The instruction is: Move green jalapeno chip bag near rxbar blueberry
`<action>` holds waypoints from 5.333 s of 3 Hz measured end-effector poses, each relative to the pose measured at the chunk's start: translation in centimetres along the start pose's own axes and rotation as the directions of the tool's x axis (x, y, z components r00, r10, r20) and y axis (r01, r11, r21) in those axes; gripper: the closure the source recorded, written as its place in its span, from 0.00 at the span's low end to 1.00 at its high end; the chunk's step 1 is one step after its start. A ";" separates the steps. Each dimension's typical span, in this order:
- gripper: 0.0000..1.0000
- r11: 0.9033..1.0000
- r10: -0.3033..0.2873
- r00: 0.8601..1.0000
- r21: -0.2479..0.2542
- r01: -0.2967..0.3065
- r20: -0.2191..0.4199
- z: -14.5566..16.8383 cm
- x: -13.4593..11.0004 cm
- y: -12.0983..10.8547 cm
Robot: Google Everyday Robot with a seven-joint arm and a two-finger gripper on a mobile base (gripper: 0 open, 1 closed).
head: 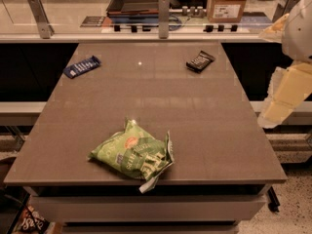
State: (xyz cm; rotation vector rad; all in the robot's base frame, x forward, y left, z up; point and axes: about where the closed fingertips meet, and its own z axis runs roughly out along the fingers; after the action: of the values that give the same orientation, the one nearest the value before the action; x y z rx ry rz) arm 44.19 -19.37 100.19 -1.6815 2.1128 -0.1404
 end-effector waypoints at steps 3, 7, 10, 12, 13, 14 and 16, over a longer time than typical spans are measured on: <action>0.00 0.979 0.018 0.984 -0.204 0.018 0.176 7.1 -9.6 3.7; 0.00 0.962 0.083 0.996 -0.261 -0.085 -0.021 13.4 -13.4 12.8; 0.00 0.980 0.097 0.991 -0.166 -0.111 -0.090 16.5 -15.2 13.5; 0.18 0.982 0.100 0.990 -0.153 -0.114 -0.098 18.0 -14.8 12.8; 0.41 0.982 0.099 0.990 -0.151 -0.113 -0.098 18.0 -14.8 12.8; 0.63 0.982 0.098 0.991 -0.150 -0.111 -0.097 17.9 -14.9 12.8; 1.00 0.983 0.095 0.991 -0.148 -0.108 -0.096 17.8 -15.0 12.9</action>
Offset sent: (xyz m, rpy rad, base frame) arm 0.0214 0.1176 -0.0518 0.2992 0.1789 0.1460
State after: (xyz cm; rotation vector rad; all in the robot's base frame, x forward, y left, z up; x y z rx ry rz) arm 42.05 1.48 83.80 -1.6750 2.3227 -0.0226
